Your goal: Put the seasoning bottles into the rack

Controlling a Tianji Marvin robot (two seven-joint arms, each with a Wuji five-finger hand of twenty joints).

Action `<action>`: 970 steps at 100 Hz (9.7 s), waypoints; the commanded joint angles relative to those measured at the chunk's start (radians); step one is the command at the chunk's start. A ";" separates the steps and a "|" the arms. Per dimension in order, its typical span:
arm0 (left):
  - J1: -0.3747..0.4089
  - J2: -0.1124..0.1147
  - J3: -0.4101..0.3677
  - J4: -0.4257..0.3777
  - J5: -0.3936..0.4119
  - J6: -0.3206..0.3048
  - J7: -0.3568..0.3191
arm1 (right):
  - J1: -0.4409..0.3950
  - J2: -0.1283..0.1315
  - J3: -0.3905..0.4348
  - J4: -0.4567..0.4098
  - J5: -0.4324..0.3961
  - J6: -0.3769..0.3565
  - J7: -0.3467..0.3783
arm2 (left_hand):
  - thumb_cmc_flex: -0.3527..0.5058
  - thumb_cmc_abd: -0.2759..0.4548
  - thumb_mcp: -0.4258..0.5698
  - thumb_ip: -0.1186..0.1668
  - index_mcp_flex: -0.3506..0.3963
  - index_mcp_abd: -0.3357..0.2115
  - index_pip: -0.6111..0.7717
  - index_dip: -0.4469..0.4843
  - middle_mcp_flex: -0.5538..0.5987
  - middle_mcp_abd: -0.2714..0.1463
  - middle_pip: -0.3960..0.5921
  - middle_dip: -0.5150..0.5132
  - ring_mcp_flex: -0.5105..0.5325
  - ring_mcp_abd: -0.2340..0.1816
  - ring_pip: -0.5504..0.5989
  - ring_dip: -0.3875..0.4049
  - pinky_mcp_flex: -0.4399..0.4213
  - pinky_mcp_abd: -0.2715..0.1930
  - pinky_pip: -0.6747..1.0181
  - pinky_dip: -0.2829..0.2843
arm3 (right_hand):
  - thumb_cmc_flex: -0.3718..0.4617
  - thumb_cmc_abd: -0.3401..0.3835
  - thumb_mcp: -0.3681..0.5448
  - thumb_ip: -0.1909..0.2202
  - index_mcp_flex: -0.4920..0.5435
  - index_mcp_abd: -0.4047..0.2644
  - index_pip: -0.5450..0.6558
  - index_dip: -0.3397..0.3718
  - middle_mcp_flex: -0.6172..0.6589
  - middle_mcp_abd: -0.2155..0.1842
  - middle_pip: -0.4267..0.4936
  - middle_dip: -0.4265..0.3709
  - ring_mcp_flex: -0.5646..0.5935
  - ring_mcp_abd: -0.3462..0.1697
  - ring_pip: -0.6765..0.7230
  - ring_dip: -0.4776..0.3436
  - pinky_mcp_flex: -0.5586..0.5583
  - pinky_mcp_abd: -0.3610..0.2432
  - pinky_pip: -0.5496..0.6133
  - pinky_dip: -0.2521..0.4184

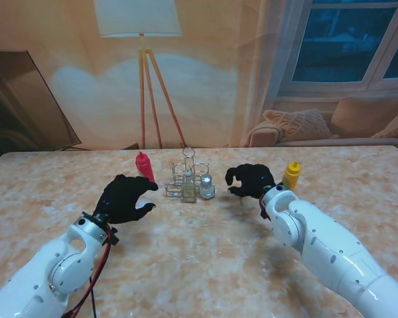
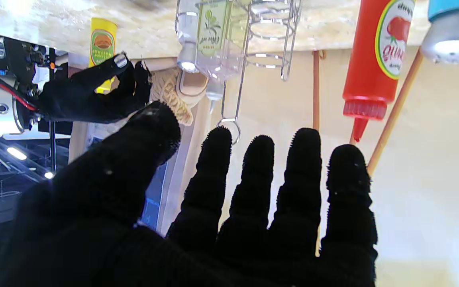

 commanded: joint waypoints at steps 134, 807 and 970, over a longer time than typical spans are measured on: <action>-0.177 0.049 -0.018 0.284 0.070 -0.036 -0.072 | 0.014 -0.004 -0.021 0.018 -0.010 0.016 0.032 | 0.043 -0.124 0.142 -0.002 -0.065 -0.103 -0.125 -0.144 -0.112 -0.083 -0.100 -0.202 -0.034 -0.048 -0.145 -0.308 0.067 -0.093 -0.123 -0.318 | 0.012 0.013 0.006 0.030 0.001 0.003 0.004 0.014 0.026 -0.020 -0.009 0.002 -0.006 0.002 -0.003 -0.009 -0.008 0.011 0.015 0.002; -0.567 0.004 0.418 0.354 -0.250 0.036 -0.351 | -0.032 0.014 0.063 0.010 -0.054 -0.008 0.017 | 0.381 -0.091 -0.060 -0.063 0.141 -0.144 0.450 -0.031 0.392 -0.072 -0.069 0.312 0.461 -0.220 0.212 0.186 0.397 -0.196 0.170 -0.045 | 0.013 -0.006 0.030 0.023 0.035 -0.012 0.018 0.018 0.032 -0.020 -0.012 -0.001 0.002 -0.003 -0.002 -0.007 0.004 0.001 0.007 0.000; -0.690 -0.056 0.583 0.561 -0.314 0.134 -0.199 | -0.036 0.016 0.067 0.006 -0.055 -0.012 0.022 | 0.378 -0.087 -0.069 -0.058 0.118 -0.153 0.479 -0.065 0.363 -0.081 -0.051 0.307 0.438 -0.232 0.213 0.200 0.374 -0.219 0.171 -0.045 | 0.014 -0.008 0.032 0.023 0.036 -0.016 0.019 0.018 0.033 -0.020 -0.011 0.001 0.003 -0.002 -0.001 -0.006 0.004 0.000 0.006 0.000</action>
